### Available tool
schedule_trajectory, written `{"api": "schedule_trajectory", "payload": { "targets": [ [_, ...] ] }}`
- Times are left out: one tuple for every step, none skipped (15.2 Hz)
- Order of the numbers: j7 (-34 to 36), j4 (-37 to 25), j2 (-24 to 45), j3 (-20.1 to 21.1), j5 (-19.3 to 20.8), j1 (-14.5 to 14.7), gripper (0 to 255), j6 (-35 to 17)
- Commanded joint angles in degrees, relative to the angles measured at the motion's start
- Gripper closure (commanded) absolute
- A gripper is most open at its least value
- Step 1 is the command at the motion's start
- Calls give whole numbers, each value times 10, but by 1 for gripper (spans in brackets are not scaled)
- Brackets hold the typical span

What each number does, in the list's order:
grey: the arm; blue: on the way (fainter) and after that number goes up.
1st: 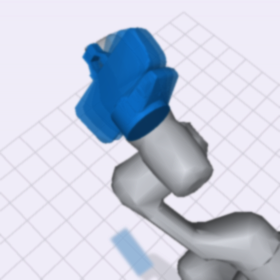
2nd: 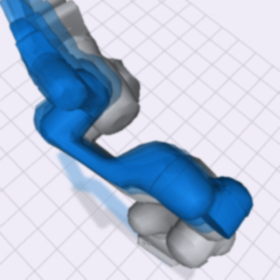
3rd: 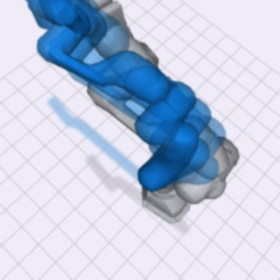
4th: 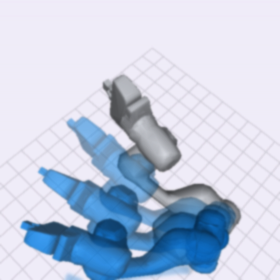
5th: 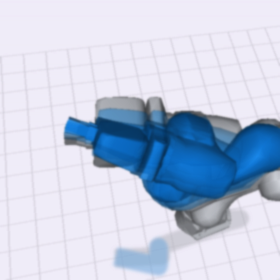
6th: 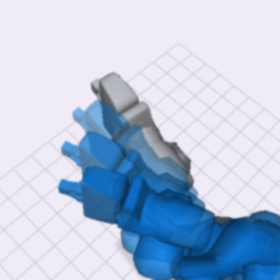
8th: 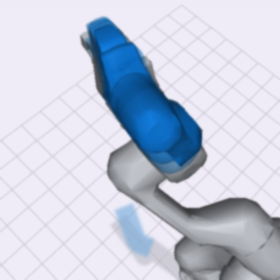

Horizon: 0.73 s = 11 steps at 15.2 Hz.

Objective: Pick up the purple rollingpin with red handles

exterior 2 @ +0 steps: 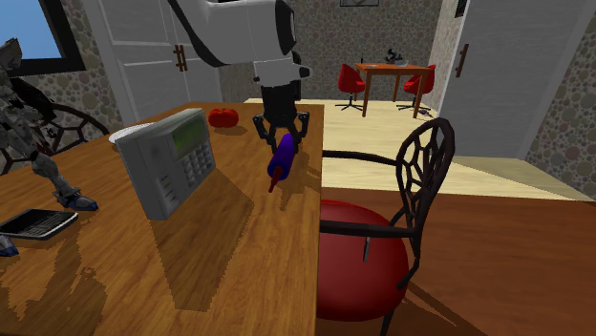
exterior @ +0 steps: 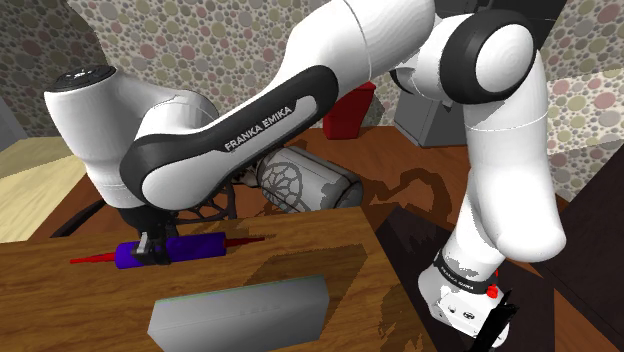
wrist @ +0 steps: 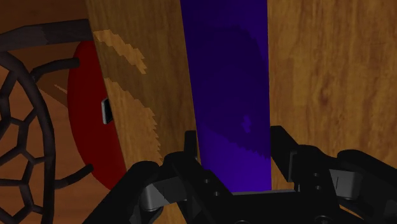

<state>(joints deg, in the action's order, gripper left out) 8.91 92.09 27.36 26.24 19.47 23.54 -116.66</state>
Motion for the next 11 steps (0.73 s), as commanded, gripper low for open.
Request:
{"api": "schedule_trajectory", "payload": {
  "targets": [
    [0, 0, 0, 0, 0, 0, 255, 0],
    [0, 0, 0, 0, 0, 0, 255, 0],
    [0, 0, 1, 0, 0, 0, 255, 0],
    [-2, -4, -2, 1, -2, 0, 255, 6],
    [-3, -8, -5, 2, -3, -1, 255, 12],
    [-5, -12, -7, 2, -5, -1, 255, 18],
    [-6, -16, -10, 3, -7, -1, 255, 25],
    [-8, -20, -12, 4, -9, -1, 255, 31],
    [-9, -25, -14, 5, -10, -1, 255, 37],
    [-11, -29, -16, 6, -12, -1, 255, 44],
    [-12, -34, -18, 6, -13, -1, 255, 50]
  ]
}}
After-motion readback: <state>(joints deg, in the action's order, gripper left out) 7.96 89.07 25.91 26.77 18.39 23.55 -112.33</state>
